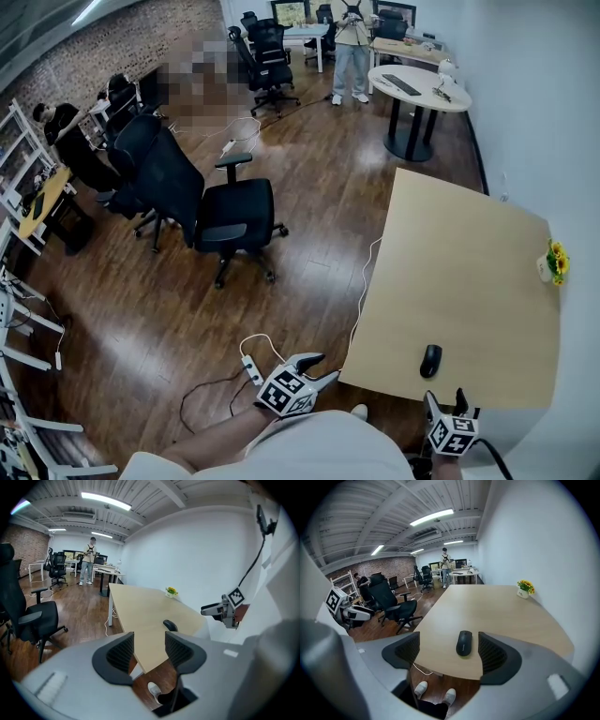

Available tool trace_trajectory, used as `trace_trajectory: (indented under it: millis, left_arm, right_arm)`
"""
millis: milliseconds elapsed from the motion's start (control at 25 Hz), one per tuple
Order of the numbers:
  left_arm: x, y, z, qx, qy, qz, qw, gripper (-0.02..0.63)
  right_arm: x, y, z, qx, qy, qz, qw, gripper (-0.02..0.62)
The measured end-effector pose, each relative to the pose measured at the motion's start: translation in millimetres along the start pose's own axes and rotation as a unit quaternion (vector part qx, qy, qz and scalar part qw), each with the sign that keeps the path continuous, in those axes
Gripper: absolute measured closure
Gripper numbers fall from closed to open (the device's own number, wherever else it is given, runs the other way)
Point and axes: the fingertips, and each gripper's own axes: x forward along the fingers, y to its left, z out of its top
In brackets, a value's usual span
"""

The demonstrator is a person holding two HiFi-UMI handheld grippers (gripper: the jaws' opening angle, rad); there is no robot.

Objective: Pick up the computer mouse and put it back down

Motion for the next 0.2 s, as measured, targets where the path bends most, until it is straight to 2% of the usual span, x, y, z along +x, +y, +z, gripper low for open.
trace_trajectory:
  millis: [200]
  left_arm:
    - [-1.8, 1.4, -0.2, -0.002, -0.001, 0.003, 1.0, 0.416]
  right_arm:
    - [0.6, 1.1, 0.7, -0.001, 0.0, 0.002, 1.0, 0.201]
